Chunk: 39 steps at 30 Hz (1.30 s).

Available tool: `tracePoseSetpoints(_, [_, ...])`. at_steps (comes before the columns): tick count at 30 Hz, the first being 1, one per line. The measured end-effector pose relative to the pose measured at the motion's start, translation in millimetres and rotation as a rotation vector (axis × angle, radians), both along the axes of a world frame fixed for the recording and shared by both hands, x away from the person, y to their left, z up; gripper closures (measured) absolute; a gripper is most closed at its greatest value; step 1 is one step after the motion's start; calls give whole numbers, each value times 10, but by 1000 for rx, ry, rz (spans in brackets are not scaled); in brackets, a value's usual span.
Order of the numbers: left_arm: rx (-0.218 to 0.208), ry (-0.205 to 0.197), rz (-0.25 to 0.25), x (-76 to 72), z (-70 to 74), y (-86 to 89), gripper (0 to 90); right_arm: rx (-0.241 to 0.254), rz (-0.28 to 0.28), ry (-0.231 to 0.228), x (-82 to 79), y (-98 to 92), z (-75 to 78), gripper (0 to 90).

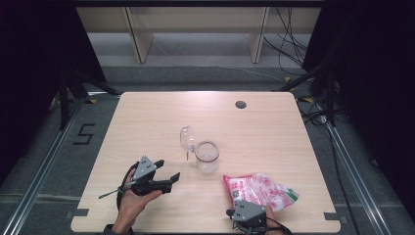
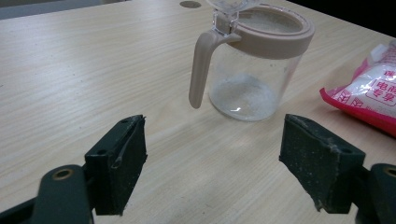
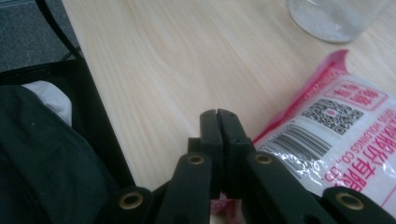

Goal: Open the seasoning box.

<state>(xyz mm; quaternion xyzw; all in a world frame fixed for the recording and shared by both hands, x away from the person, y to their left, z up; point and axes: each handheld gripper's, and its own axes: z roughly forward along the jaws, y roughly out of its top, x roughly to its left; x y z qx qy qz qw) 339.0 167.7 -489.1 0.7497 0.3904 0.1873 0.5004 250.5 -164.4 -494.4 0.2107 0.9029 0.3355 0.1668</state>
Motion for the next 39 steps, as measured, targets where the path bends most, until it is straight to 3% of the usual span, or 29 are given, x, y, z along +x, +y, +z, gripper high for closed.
tracePoseSetpoints(1, [20,0,-9,3,-1,6,219,3,-6,7,-3,-22,-2,900])
tracePoseSetpoints(5, [14,3,-7,-7,-3,-28,219,-31,-21,-5,19,-128,-1,900])
tracePoseSetpoints(14, [17,6,-13,-13,6,-43,221,2,-121,-5,56,-416,42,900])
tracePoseSetpoints(20, [13,10,-28,-11,-11,-76,222,25,-132,-6,88,-498,42,900])
tracePoseSetpoints(23, [33,3,-40,-14,-5,-66,221,60,-107,-11,69,-500,77,868])
tracePoseSetpoints(24, [20,13,-33,-12,-12,-75,221,120,-138,-12,43,-530,156,778])
tracePoseSetpoints(26, [24,13,-35,-12,-13,-75,221,138,-145,-34,42,-558,192,752])
tracePoseSetpoints(27, [27,16,-38,-12,-19,-72,221,229,-213,-61,35,-685,293,637])
tracePoseSetpoints(29, [32,19,-32,-14,-20,-80,221,284,-278,-70,48,-789,322,611])
tracePoseSetpoints(30, [32,19,-32,-14,-20,-80,221,284,-278,-70,48,-789,322,611])
tracePoseSetpoints(31, [41,11,-46,-10,-14,-77,221,325,-347,-76,65,-947,342,565])
tracePoseSetpoints(32, [34,14,-54,-12,-16,-80,221,342,-392,-69,65,-1010,346,547])
tracePoseSetpoints(33, [14,25,-47,-19,-20,-92,221,342,-392,-69,65,-1010,346,547])
tracePoseSetpoints(34, [12,27,-49,-16,-19,-92,221,347,-431,-76,107,-1129,323,510])
tracePoseSetpoints(35, [14,26,-51,-11,-18,-91,221,347,-431,-76,107,-1129,323,510])
tracePoseSetpoints(36, [22,29,-48,-15,-16,-93,221,373,-494,-59,130,-1203,304,485])
tracePoseSetpoints(37, [22,30,-49,-14,-22,-96,221,358,-478,-88,167,-1244,297,475])
tracePoseSetpoints(38, [22,30,-49,-14,-22,-96,221,376,-529,-48,164,-1257,295,466])
tracePoseSetpoints(39, [15,33,-52,-10,-28,-106,221,378,-554,-36,176,-1274,290,453])
